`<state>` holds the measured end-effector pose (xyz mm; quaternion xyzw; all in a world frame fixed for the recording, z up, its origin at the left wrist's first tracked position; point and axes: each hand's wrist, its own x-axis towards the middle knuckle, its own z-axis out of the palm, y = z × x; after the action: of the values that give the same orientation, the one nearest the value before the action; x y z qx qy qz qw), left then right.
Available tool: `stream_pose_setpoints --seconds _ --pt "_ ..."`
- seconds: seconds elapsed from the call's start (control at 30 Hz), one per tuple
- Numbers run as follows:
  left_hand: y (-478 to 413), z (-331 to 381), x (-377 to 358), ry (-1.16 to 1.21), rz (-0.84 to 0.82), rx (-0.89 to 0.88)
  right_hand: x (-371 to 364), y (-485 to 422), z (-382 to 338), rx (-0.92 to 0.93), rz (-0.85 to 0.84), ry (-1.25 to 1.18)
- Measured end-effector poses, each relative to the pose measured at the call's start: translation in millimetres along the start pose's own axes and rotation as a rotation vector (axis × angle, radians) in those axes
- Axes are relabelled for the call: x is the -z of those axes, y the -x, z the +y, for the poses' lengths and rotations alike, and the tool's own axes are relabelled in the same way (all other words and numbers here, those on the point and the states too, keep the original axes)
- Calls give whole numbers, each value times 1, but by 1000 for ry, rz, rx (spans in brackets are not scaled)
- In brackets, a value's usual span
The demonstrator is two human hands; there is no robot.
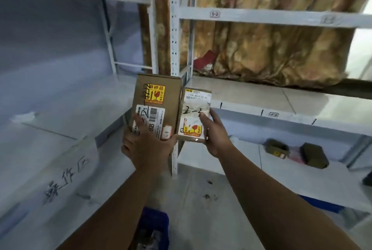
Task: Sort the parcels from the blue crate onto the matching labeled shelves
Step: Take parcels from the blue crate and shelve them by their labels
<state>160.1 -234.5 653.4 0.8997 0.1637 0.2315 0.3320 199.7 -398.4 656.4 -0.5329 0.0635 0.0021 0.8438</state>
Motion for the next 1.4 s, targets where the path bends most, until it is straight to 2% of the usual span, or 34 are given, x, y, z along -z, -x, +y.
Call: stream_pose_setpoints --seconds 0.1,0.2,0.33,0.5,0.63,0.7,0.8,0.9,1.1,1.23,1.4 --pt "0 59 -16 37 25 -51 29 -8 -46 94 -70 -99" --pt "5 114 -39 83 37 -73 67 -21 -92 151 -71 -143" --pt "21 187 -81 112 93 -108 123 -37 -150 244 -56 59" --pt "46 276 -121 195 151 -102 185 -49 -206 432 67 365" --pt "65 332 -150 225 206 -171 230 -39 -250 550 303 607" --pt "73 356 -161 246 203 -205 253 -38 -267 594 396 649" --pt "87 391 -178 267 145 -270 285 -41 -284 702 438 675" --pt "98 417 -195 275 134 -368 314 -42 -295 690 474 604" --pt "97 445 -238 285 34 -479 371 -65 -305 597 536 646" --pt "73 449 -279 266 -40 -590 392 -97 -298 503 699 688" --pt "20 433 -338 109 -157 -789 419 -138 -287 252 951 735"
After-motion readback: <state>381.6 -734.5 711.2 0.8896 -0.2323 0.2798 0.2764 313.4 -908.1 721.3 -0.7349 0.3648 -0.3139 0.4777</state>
